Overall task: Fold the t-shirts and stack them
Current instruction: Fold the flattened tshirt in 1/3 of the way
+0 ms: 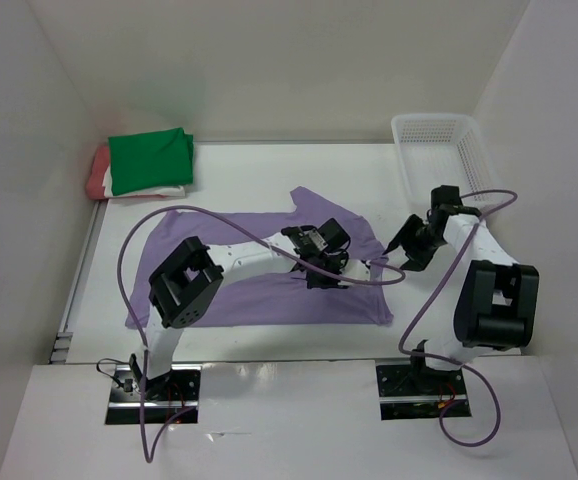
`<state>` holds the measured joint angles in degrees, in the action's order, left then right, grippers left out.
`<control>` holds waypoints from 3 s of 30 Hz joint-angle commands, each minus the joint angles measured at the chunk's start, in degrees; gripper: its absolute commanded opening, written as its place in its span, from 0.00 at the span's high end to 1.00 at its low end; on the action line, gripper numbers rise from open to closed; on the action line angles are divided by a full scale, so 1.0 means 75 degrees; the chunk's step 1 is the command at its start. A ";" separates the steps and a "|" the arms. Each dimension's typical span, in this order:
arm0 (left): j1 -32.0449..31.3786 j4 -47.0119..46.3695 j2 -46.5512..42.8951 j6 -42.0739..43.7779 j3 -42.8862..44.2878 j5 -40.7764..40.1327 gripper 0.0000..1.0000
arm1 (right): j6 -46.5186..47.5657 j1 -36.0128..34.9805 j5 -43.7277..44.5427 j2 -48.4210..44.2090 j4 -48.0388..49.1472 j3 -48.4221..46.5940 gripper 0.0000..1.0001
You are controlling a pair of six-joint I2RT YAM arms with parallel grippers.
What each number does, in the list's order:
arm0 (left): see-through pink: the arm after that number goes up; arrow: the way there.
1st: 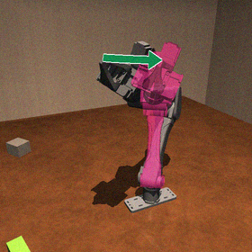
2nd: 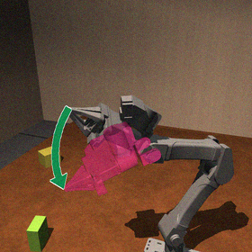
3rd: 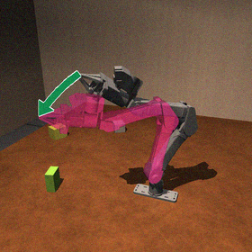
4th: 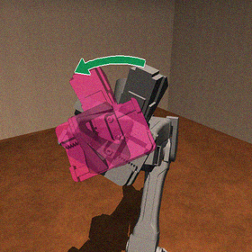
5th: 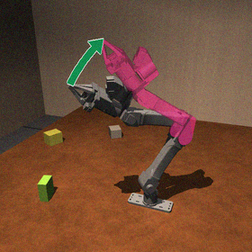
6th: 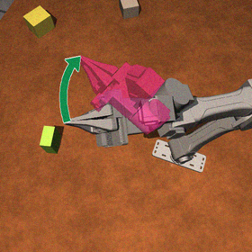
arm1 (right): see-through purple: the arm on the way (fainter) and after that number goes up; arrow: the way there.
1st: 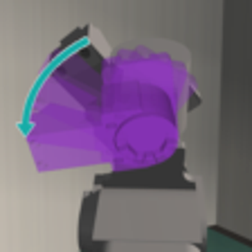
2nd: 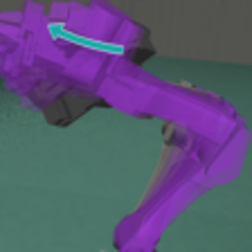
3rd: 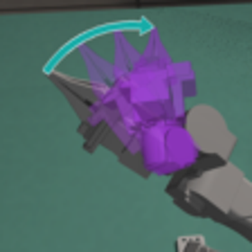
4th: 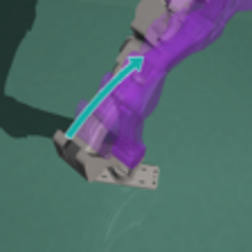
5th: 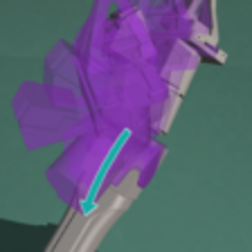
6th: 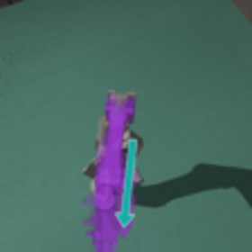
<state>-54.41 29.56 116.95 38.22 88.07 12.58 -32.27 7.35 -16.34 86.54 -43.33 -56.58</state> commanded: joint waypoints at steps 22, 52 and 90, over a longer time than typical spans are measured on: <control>-0.0093 -0.0555 0.0450 -0.0315 -0.0106 -0.1009 0.93 | 0.0893 0.0355 -0.0880 0.0461 0.0317 0.0172 0.35; 0.0505 -0.0474 0.0146 -0.0373 0.0057 -0.1595 0.80 | 0.1115 -0.0360 -0.0950 0.0707 0.0223 -0.0050 0.33; 0.2427 -0.0484 0.0356 -0.2294 0.0480 -0.0224 0.94 | 0.1947 -0.3945 0.1007 0.2290 0.0678 -0.2220 0.43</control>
<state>-35.94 26.98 119.15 23.38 91.70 9.13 -18.55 -21.56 -7.25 104.97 -41.93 -73.17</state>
